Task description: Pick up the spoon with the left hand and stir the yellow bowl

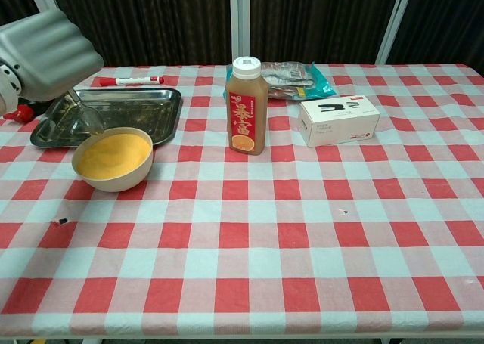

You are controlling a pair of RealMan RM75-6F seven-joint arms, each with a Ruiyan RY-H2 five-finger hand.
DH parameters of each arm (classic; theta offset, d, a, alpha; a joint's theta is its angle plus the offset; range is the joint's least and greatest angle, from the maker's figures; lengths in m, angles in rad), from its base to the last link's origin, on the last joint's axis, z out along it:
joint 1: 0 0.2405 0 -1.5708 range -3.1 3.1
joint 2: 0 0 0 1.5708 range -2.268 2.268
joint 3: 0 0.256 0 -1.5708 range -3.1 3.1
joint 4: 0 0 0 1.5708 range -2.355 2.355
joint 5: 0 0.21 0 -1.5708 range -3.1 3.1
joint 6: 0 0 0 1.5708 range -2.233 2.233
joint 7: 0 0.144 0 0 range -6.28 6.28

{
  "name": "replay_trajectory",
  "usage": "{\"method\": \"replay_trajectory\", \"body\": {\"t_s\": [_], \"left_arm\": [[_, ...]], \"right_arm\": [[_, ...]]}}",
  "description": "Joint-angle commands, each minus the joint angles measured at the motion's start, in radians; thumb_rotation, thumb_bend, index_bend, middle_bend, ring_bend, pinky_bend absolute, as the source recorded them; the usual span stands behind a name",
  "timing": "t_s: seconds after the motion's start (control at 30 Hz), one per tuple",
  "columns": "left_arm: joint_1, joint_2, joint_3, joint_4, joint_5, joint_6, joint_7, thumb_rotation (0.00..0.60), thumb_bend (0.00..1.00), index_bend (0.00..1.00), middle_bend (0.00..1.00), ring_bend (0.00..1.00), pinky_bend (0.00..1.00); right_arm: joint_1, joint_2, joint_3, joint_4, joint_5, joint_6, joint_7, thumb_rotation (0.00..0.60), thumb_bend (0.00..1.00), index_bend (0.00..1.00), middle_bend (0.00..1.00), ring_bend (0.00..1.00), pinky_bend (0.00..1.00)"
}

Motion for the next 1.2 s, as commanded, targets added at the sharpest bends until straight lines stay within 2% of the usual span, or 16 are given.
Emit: {"method": "replay_trajectory", "body": {"t_s": [0.03, 0.23, 0.33, 0.57, 0.83, 1.03, 1.13, 1.2], "left_arm": [[-0.015, 0.020, -0.065, 0.048, -0.023, -0.085, -0.199, 0.600, 0.45, 0.74, 1.00, 1.00, 1.00], [-0.045, 0.027, -0.197, 0.141, -0.251, -0.323, -0.491, 0.600, 0.45, 0.74, 1.00, 1.00, 1.00], [-0.063, 0.013, -0.227, 0.220, -0.310, -0.402, -0.586, 0.600, 0.44, 0.73, 1.00, 1.00, 1.00], [-0.098, -0.034, -0.238, 0.385, -0.365, -0.503, -0.721, 0.600, 0.43, 0.67, 1.00, 1.00, 1.00], [-0.123, -0.059, -0.205, 0.479, -0.420, -0.563, -0.755, 0.600, 0.42, 0.52, 1.00, 1.00, 1.00], [-0.127, -0.049, -0.186, 0.471, -0.438, -0.561, -0.772, 0.600, 0.39, 0.41, 1.00, 1.00, 1.00], [-0.107, -0.011, -0.198, 0.414, -0.426, -0.521, -0.817, 0.600, 0.37, 0.35, 0.98, 0.99, 1.00], [-0.080, 0.026, -0.200, 0.359, -0.396, -0.475, -0.853, 0.600, 0.36, 0.32, 0.93, 0.94, 1.00]], "right_arm": [[-0.001, 0.000, 0.001, 0.001, 0.002, -0.001, 0.001, 0.600, 0.19, 0.10, 0.29, 0.14, 0.23], [0.003, -0.001, 0.003, -0.003, 0.009, -0.009, -0.006, 0.600, 0.19, 0.10, 0.29, 0.14, 0.24], [0.005, 0.001, 0.005, -0.006, 0.015, -0.013, -0.011, 0.600, 0.19, 0.10, 0.29, 0.14, 0.24], [0.011, 0.002, 0.011, -0.013, 0.029, -0.028, -0.023, 0.600, 0.19, 0.10, 0.29, 0.14, 0.24], [0.013, 0.000, 0.013, -0.014, 0.039, -0.037, -0.025, 0.600, 0.19, 0.10, 0.29, 0.14, 0.24], [0.013, 0.002, 0.014, -0.015, 0.038, -0.035, -0.026, 0.600, 0.19, 0.10, 0.29, 0.14, 0.24], [0.012, 0.005, 0.014, -0.016, 0.036, -0.030, -0.025, 0.600, 0.19, 0.10, 0.29, 0.14, 0.24], [0.010, 0.008, 0.015, -0.015, 0.038, -0.027, -0.024, 0.600, 0.19, 0.10, 0.29, 0.14, 0.24]]}}
